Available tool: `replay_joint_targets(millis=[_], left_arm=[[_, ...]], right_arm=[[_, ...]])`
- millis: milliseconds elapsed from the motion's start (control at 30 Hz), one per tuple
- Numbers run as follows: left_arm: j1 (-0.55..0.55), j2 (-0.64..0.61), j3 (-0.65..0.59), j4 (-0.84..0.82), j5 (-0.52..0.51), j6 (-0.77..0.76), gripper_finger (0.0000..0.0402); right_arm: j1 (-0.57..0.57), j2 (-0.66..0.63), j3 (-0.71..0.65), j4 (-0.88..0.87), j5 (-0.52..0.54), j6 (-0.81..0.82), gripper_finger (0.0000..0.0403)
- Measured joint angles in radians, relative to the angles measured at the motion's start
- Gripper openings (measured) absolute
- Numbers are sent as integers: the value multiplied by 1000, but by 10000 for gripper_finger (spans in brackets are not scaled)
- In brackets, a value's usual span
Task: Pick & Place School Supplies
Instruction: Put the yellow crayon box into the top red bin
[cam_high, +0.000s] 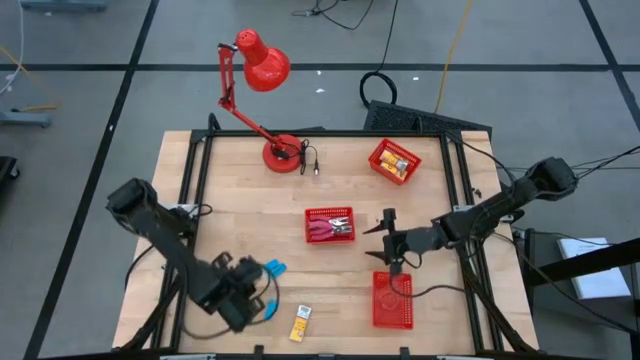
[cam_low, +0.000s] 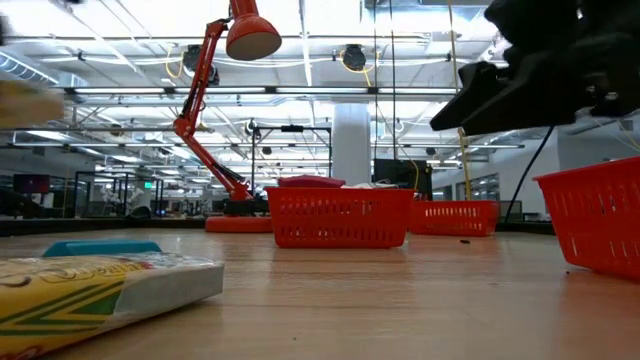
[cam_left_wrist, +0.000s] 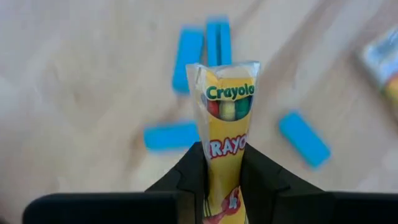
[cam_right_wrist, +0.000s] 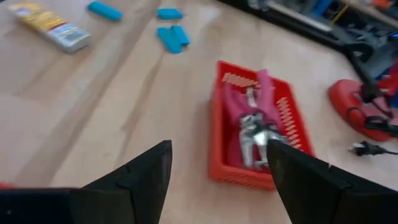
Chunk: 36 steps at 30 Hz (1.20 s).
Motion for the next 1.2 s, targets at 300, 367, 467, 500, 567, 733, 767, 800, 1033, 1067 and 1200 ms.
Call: replay_joint_targets(millis=[300, 367, 467, 500, 567, 733, 767, 800, 1033, 1067, 1200], left_arm=[[288, -46, 1, 145, -220, 508, 69], [356, -46, 1, 243, -261, 658, 69], [452, -46, 1, 409, -282, 885, 69], [481, -46, 1, 467, -282, 959, 69], [537, -46, 1, 579, -272, 1088, 69], [645, -46, 1, 791, -188, 1341, 69], [664, -46, 1, 825, -160, 1377, 69], [682, -46, 1, 860, -132, 1410, 69], [785, -38, 2, 1013, 37, 1561, 69], [799, -31, 2, 1038, 60, 1574, 69], [853, 0, 3, 1114, 150, 1605, 69]], right_arm=[[-114, 0, -151, 341, -89, -54, 254], [-146, 0, -178, 416, -113, -60, 254], [-207, 0, -202, 505, -171, -63, 254], [-231, 0, -208, 525, -200, -61, 254], [-282, 0, -211, 546, -263, -45, 254], [-426, 0, -211, 595, -421, 0, 254], [-457, 0, -211, 619, -456, 15, 254], [-490, 0, -211, 644, -497, 34, 254], [-680, 0, -208, 791, -711, 155, 254], [-696, 0, -203, 792, -723, 164, 254], [-718, 0, -170, 792, -745, 160, 254]])
